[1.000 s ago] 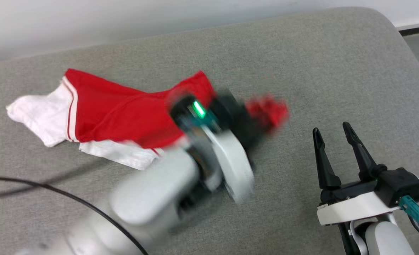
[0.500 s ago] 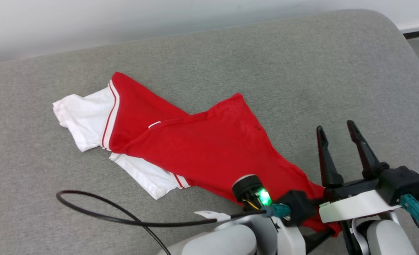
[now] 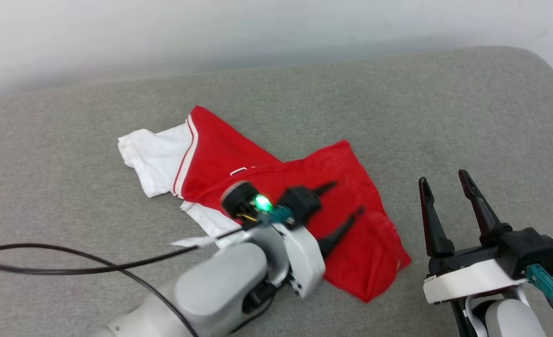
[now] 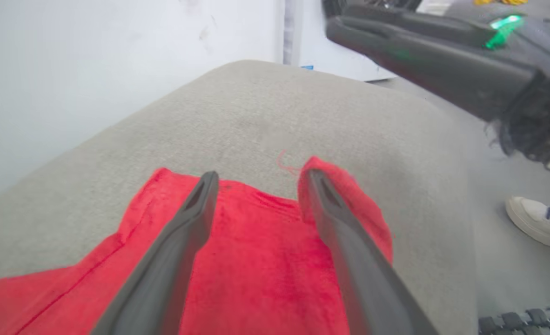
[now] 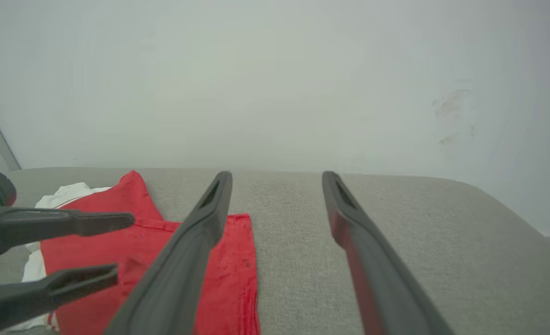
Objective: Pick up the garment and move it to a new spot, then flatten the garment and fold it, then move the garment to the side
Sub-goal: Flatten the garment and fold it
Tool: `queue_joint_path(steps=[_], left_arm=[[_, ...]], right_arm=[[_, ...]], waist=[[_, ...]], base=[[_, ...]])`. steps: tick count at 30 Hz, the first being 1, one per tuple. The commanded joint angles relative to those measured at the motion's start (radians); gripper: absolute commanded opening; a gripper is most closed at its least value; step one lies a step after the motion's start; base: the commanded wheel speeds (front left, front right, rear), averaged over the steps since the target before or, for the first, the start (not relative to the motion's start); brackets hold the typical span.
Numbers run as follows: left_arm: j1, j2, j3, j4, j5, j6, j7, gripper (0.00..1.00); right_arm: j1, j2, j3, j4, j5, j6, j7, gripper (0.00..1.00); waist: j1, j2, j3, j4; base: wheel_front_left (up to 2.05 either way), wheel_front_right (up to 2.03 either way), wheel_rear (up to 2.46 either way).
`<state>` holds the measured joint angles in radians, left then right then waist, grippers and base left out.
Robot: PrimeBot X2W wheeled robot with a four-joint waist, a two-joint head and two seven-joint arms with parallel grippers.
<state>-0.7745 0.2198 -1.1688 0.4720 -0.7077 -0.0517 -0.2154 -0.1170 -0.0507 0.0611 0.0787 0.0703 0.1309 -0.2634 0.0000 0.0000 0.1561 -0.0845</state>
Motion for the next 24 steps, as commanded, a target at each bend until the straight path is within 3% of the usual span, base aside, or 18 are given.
queue_joint_path(steps=[1,9,13,18,19,24], left_arm=[[0.011,0.019,0.029,-0.011,-0.012,0.023,-0.013,1.00],[0.106,0.210,0.308,-0.135,-0.018,0.218,-0.051,1.00],[0.243,0.281,0.479,-0.235,0.023,0.279,-0.049,1.00],[0.432,0.273,0.655,-0.349,0.054,0.267,-0.050,1.00],[0.472,0.261,0.681,-0.377,0.057,0.243,-0.050,1.00],[0.614,0.198,0.806,-0.430,0.128,0.216,-0.050,1.00]], right_arm=[[0.012,0.001,0.000,0.003,-0.004,0.000,-0.002,1.00],[0.040,0.001,0.002,-0.004,-0.012,0.000,-0.002,1.00],[0.048,0.001,0.000,-0.010,-0.016,0.000,-0.002,1.00],[0.055,0.001,0.008,-0.012,-0.020,0.000,-0.002,1.00],[0.055,0.001,0.009,-0.012,-0.020,0.000,-0.002,1.00],[0.048,0.001,0.012,-0.015,-0.018,0.000,-0.002,1.00]], waist=[[0.0000,0.0000,-0.024,0.023],[0.0000,0.0000,-0.062,0.086],[0.0000,0.0000,-0.067,0.113],[0.0000,0.0000,-0.071,0.133],[0.0000,0.0000,-0.071,0.135],[0.0000,0.0000,-0.068,0.138]], base=[[0.00,0.00,0.00],[0.00,0.00,0.00],[0.00,0.00,0.00],[0.00,0.00,0.00],[0.00,0.00,0.00],[0.00,0.00,0.00]])
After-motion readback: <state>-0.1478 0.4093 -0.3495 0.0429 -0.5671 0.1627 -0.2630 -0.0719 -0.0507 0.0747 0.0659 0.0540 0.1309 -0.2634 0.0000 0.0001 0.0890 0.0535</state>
